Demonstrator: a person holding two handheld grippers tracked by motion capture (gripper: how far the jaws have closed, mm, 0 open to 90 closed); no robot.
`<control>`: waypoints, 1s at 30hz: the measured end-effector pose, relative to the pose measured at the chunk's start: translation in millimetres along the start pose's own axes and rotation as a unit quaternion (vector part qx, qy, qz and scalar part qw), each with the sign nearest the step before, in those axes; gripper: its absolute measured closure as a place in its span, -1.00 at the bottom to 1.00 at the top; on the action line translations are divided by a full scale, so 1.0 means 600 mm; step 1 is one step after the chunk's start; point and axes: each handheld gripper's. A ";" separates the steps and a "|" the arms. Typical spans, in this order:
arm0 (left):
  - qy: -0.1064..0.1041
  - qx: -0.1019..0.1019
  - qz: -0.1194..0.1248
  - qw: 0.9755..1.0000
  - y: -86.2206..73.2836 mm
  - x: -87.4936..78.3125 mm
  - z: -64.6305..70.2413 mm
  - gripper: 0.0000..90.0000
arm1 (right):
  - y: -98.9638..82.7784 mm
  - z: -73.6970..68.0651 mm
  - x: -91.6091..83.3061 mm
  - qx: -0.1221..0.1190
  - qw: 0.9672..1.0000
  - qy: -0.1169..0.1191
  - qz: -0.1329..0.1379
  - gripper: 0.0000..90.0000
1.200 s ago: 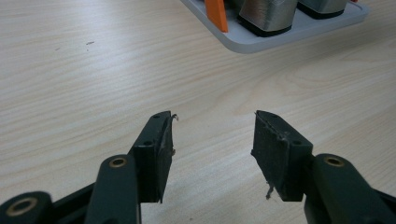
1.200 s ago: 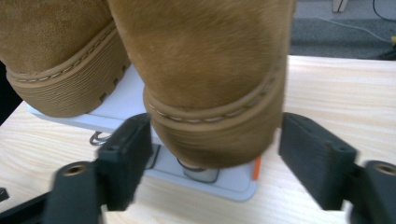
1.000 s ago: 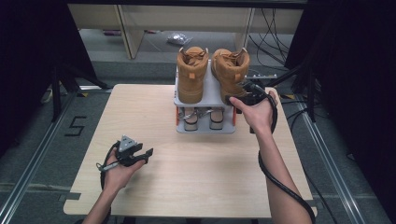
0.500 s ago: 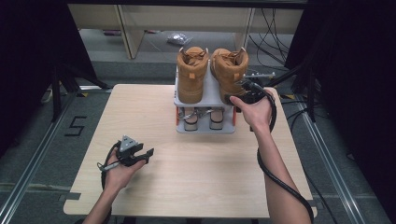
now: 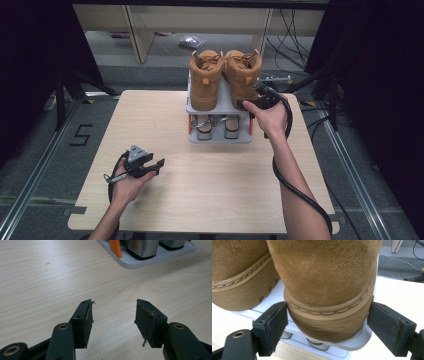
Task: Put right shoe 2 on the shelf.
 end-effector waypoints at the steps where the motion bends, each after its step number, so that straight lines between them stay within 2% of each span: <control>1: 0.002 -0.003 0.003 1.000 -0.001 0.000 0.001 0.05 | -0.003 -0.003 -0.001 0.014 1.000 -0.001 0.001 -0.61; 2: 0.002 -0.002 0.002 1.000 -0.001 -0.001 0.000 0.05 | -0.006 0.000 -0.001 0.006 1.000 0.003 0.009 -0.60; 4: 0.004 -0.004 0.004 1.000 -0.001 -0.002 -0.001 0.05 | -0.012 -0.001 -0.007 0.008 1.000 0.002 0.014 -0.55; 7: 0.003 -0.003 0.006 1.000 -0.001 -0.003 -0.003 0.05 | -0.017 0.003 -0.021 -0.002 1.000 0.000 0.022 -0.56; 10: 0.008 -0.003 0.007 1.000 -0.001 -0.004 -0.003 0.06 | -0.024 0.006 -0.040 0.015 0.999 0.008 0.032 -0.40; 11: 0.009 -0.004 0.009 1.000 -0.002 -0.005 -0.003 0.06 | -0.026 0.012 -0.044 0.004 0.999 0.010 0.034 -0.34; 14: 0.009 -0.003 0.013 1.000 -0.003 -0.006 -0.005 0.06 | -0.037 0.020 -0.058 0.023 0.999 0.028 0.036 -0.13; 18: 0.011 -0.004 0.014 1.000 -0.004 -0.007 -0.005 0.07 | -0.053 0.033 -0.069 0.030 0.998 0.039 0.030 0.05; 19: 0.011 -0.005 0.016 1.000 -0.004 -0.007 -0.005 0.07 | -0.059 0.034 -0.072 0.044 0.998 0.043 0.026 0.10; 20: 0.013 -0.005 0.016 1.000 -0.004 -0.008 -0.005 0.07 | -0.064 0.038 -0.072 0.042 0.998 0.045 0.026 0.17; 21: 0.013 -0.004 0.015 1.000 -0.004 -0.008 -0.004 0.07 | -0.069 0.044 -0.073 0.031 0.998 0.042 0.025 0.24; 22: 0.014 -0.005 0.015 1.000 -0.004 -0.008 -0.004 0.07 | -0.075 0.043 -0.074 0.044 0.998 0.047 0.021 0.31; 23: 0.014 -0.004 0.015 1.000 -0.004 -0.008 -0.004 0.07 | -0.082 0.048 -0.073 0.034 0.998 0.047 0.020 0.36; 25: 0.012 -0.004 0.017 1.000 -0.005 -0.007 -0.005 0.07 | -0.094 0.053 -0.075 0.032 0.998 0.044 0.011 0.47; 26: 0.012 -0.005 0.017 1.000 -0.005 -0.007 -0.005 0.07 | -0.101 0.056 -0.075 0.028 0.999 0.038 0.011 0.49; 27: 0.012 -0.006 0.017 1.000 -0.006 -0.007 -0.005 0.06 | -0.108 0.055 -0.078 0.040 0.999 0.036 0.004 0.52; 28: 0.013 -0.006 0.017 1.000 -0.006 -0.008 -0.005 0.06 | -0.115 0.061 -0.077 0.026 0.999 0.032 0.004 0.53; 30: 0.012 -0.007 0.018 1.000 -0.006 -0.008 -0.004 0.06 | -0.123 0.063 -0.078 0.026 0.999 0.028 0.003 0.54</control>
Point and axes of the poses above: each handheld gripper's, and its own axes: x roughly forward along the jaws, y roughly out of its top, z roughly to its right, and after that the axes turned 5 degrees about -z, right-handed
